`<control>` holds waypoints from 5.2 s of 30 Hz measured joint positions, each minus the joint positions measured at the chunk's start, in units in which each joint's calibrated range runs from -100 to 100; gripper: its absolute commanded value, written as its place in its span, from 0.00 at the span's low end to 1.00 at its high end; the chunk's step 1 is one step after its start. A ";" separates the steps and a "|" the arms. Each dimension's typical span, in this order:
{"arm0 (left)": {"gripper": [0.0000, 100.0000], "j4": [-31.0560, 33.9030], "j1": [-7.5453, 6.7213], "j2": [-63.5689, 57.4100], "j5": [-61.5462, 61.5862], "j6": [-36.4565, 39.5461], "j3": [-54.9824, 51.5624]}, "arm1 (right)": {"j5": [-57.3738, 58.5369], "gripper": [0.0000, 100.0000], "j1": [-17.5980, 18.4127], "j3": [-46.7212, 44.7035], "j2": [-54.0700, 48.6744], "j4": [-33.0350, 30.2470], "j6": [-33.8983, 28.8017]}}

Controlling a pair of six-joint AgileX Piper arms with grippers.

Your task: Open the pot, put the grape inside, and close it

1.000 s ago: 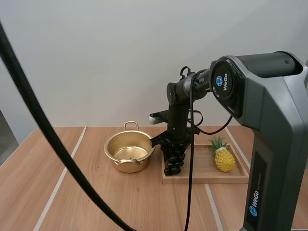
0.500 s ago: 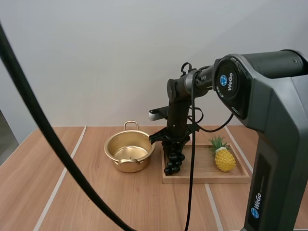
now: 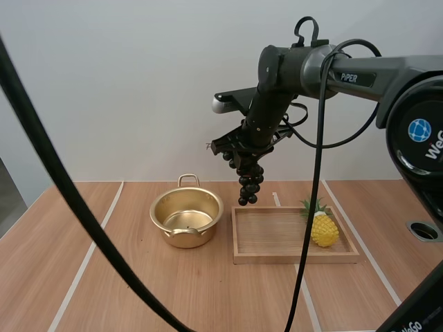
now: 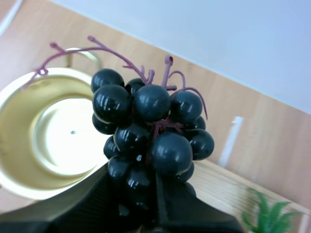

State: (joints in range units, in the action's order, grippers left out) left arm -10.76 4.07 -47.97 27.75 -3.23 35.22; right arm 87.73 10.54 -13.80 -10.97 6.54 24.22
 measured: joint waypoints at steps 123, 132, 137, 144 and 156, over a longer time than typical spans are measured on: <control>0.00 5.64 0.00 -2.51 22.49 -2.11 7.06 | -24.02 1.00 9.47 0.90 22.58 -4.55 10.00; 0.00 6.19 0.00 -2.51 23.95 -2.11 7.06 | -23.67 1.00 9.40 0.90 22.21 -3.95 9.72; 0.00 6.52 0.00 -2.51 24.16 -2.11 7.06 | -23.55 1.00 9.27 0.90 22.21 -0.43 10.86; 0.00 6.52 0.00 -2.51 25.12 -2.11 7.06 | -25.48 1.00 9.17 0.90 22.21 -0.19 11.98; 0.00 6.52 0.00 -2.51 25.27 -2.11 7.06 | -34.41 1.00 9.02 0.90 18.65 -2.16 10.97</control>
State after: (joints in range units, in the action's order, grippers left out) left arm -4.23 4.07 -50.48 53.02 -5.34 42.29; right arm 53.33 19.55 -12.90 7.68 4.37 35.19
